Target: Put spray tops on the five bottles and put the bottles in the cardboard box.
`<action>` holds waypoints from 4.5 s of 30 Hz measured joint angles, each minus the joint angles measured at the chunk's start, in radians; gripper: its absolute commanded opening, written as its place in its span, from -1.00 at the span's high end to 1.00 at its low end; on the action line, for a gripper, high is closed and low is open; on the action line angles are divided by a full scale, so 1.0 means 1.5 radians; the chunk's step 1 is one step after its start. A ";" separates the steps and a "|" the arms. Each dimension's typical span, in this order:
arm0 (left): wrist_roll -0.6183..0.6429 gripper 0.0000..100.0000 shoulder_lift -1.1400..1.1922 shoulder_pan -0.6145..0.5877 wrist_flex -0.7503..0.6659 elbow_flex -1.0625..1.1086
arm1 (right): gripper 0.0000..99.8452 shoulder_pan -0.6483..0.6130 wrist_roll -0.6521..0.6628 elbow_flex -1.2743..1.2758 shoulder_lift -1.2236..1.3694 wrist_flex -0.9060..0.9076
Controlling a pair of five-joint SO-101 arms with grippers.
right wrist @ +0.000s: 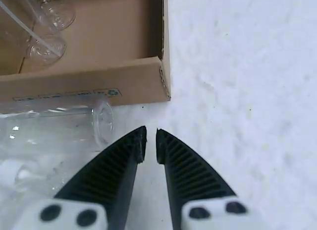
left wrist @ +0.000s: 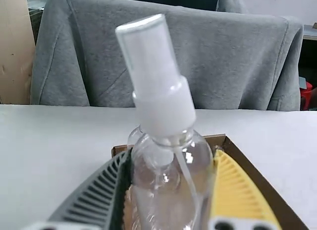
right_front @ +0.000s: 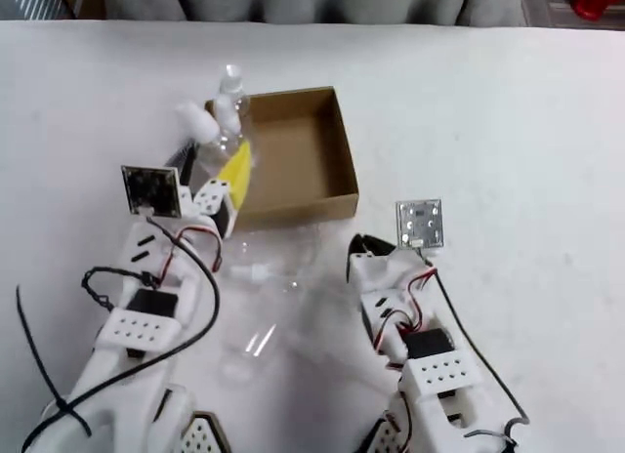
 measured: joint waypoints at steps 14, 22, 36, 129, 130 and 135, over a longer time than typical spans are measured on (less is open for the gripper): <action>0.000 0.96 0.099 0.000 -0.060 0.000 | 0.97 0.000 0.000 0.000 0.000 0.000; 0.000 0.96 0.135 0.000 -0.060 0.000 | 0.97 0.000 0.000 0.000 0.000 0.000; 0.000 0.96 0.184 -0.001 -0.060 0.000 | 0.97 0.000 0.000 0.000 0.000 0.000; 0.000 0.27 0.233 0.000 -0.028 0.000 | 0.97 0.002 0.000 0.010 0.000 0.000; 0.002 0.27 0.231 0.000 -0.028 0.000 | 0.97 0.002 0.000 0.010 0.000 0.000; 0.037 0.27 0.162 -0.021 -0.017 0.016 | 0.97 0.002 0.000 0.010 0.000 0.000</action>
